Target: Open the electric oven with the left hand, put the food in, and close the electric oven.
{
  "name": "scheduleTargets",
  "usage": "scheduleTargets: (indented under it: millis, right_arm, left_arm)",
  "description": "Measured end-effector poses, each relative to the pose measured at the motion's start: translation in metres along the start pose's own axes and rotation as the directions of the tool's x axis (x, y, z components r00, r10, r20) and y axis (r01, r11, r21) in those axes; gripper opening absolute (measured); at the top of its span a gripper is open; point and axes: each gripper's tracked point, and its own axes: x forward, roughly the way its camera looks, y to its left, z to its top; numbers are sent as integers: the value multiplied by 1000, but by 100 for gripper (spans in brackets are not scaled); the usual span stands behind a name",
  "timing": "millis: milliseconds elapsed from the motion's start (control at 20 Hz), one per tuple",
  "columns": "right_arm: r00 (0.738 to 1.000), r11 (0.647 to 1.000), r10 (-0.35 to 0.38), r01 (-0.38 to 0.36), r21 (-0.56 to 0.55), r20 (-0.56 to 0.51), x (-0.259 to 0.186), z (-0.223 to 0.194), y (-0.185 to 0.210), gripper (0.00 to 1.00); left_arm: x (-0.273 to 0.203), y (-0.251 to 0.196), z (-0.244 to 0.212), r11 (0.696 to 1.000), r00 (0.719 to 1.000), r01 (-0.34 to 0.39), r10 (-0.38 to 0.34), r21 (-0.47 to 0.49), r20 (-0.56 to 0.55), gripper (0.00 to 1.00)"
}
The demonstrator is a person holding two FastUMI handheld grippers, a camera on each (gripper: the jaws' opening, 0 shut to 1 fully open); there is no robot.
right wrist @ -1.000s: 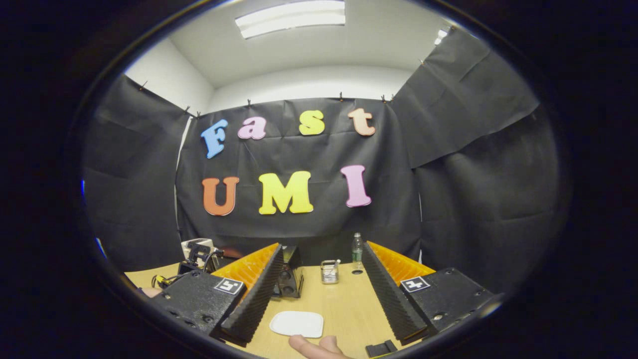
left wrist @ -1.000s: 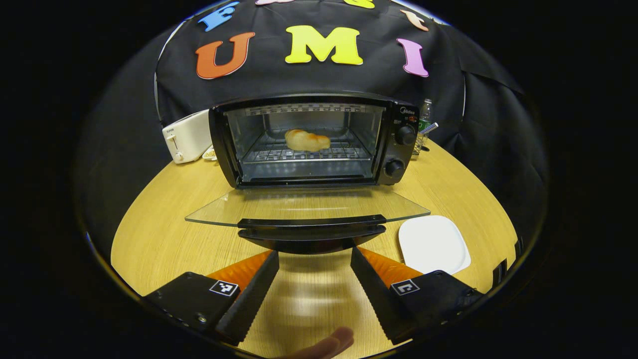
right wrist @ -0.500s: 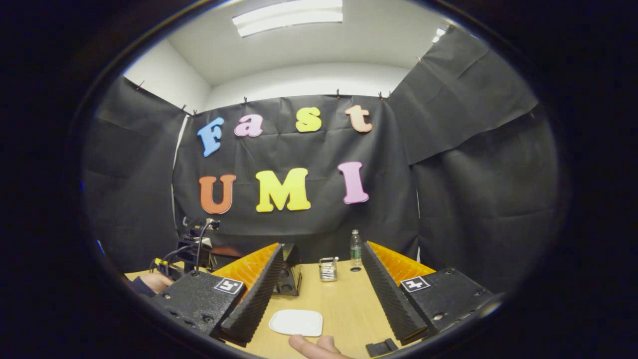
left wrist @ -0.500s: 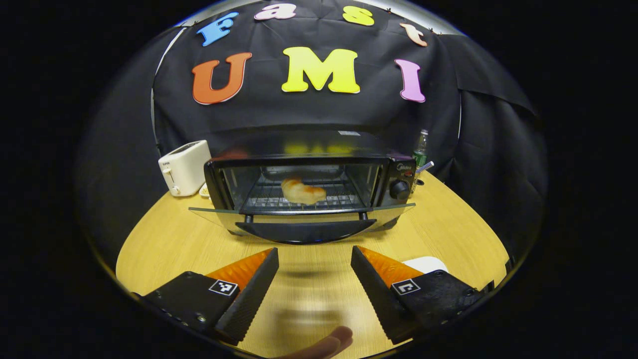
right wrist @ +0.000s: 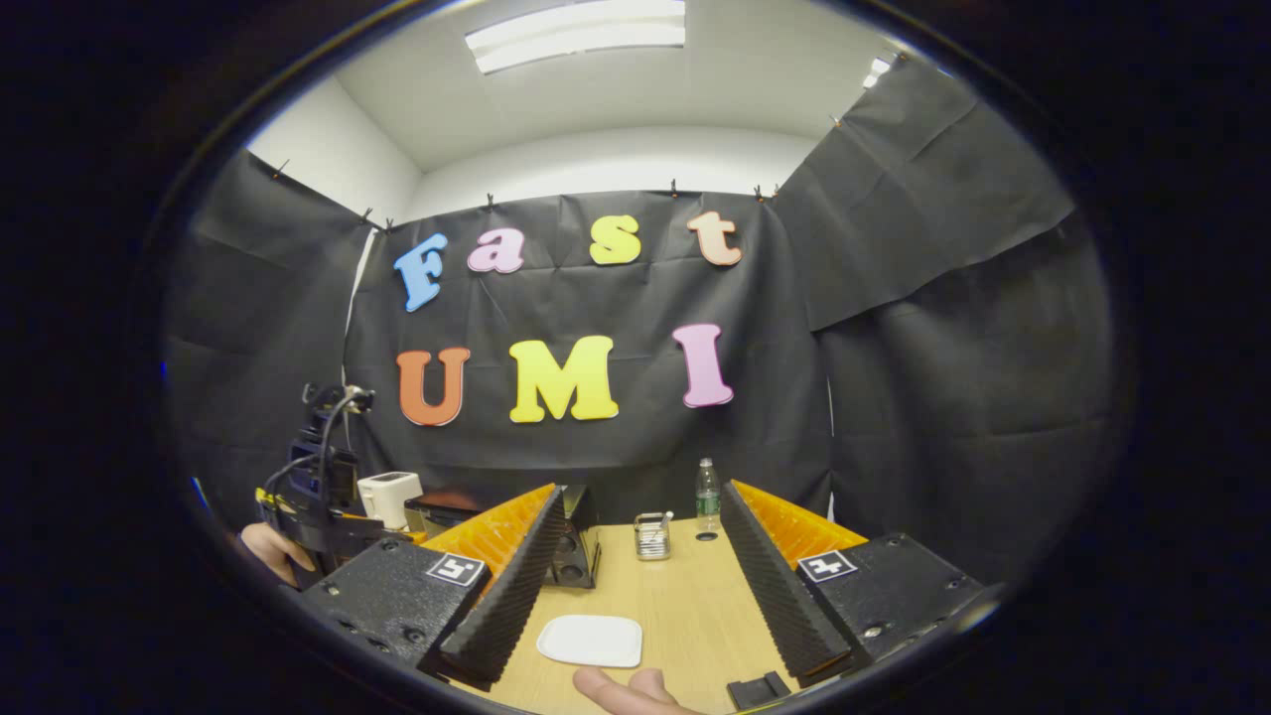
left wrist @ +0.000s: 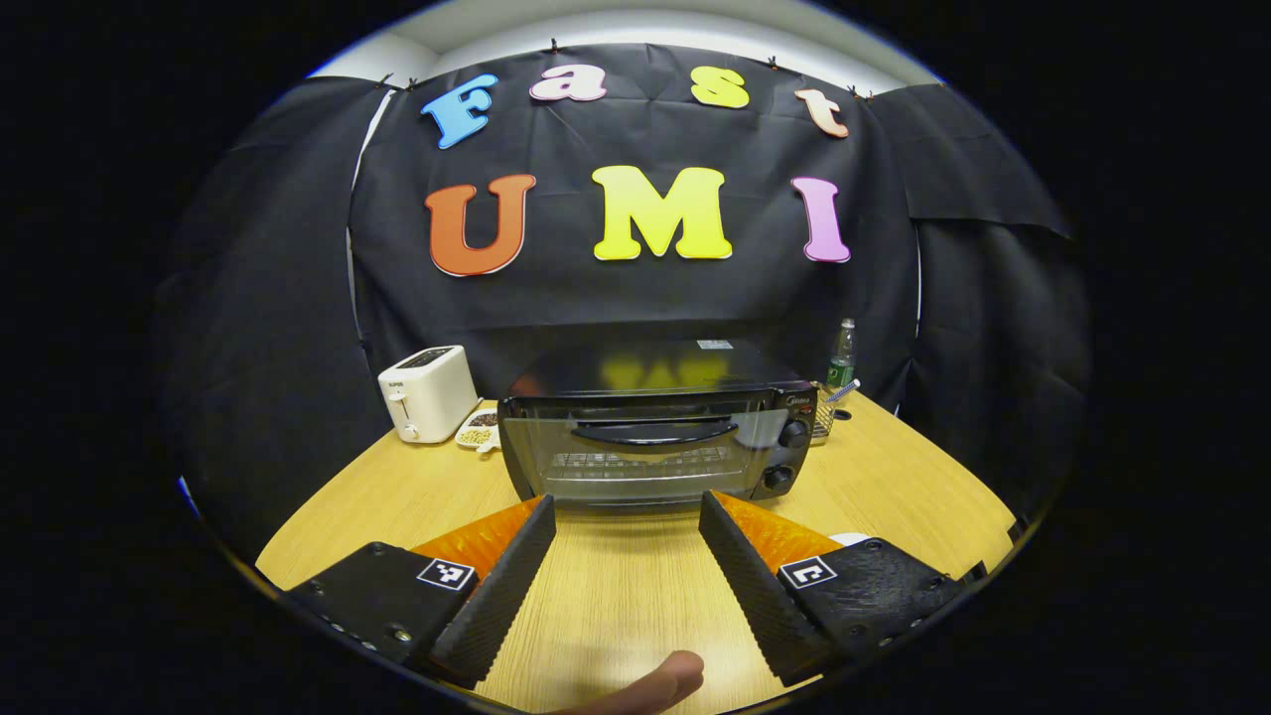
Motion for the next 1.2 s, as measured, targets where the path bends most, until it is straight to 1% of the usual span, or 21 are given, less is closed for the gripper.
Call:
scheduleTargets:
  millis: [150,300,450,550,750,850,1000,1050,1100,1150,1200]
  right_arm:
    - [1000,1000,1,-1,0,5,-3,3,2,95]
    - [1000,1000,2,-2,-2,7,-6,4,3,95]
    - [1000,1000,2,-2,-7,11,-8,6,4,95]
    - [1000,1000,4,-3,-9,10,-11,7,4,95]
    - [1000,1000,13,-13,-19,4,-16,5,6,95]
    - [1000,1000,15,-15,-22,8,-18,6,7,95]
    - [1000,1000,17,-17,-21,5,-17,5,8,95]
    - [1000,1000,19,-19,-20,-2,-16,2,9,95]
    - [1000,1000,22,-22,-21,-9,-15,1,10,95]
    - [1000,999,26,-27,-24,-16,-15,-1,13,95]
    - [999,999,30,-31,-30,-23,-15,-2,16,95]
  left_arm:
    - [-34,-2,16,1000,998,6,-6,-1,56,95]
    - [-68,-4,35,1000,992,-3,3,0,125,95]
    - [-100,-14,51,1000,984,20,-20,3,176,95]
    - [-117,-16,60,1000,978,14,-18,20,206,95]
    - [-145,-19,69,999,970,-11,0,44,245,95]
    - [-155,-19,69,999,967,-23,13,39,254,95]
    - [-169,-25,64,999,961,-2,-8,38,276,95]
    - [-172,-24,62,999,961,-5,-5,35,278,95]
    - [-174,-22,61,999,960,-13,2,36,281,100]
    - [-176,-21,60,999,959,-18,6,41,282,95]
    - [-177,-18,60,999,958,-32,20,37,286,95]
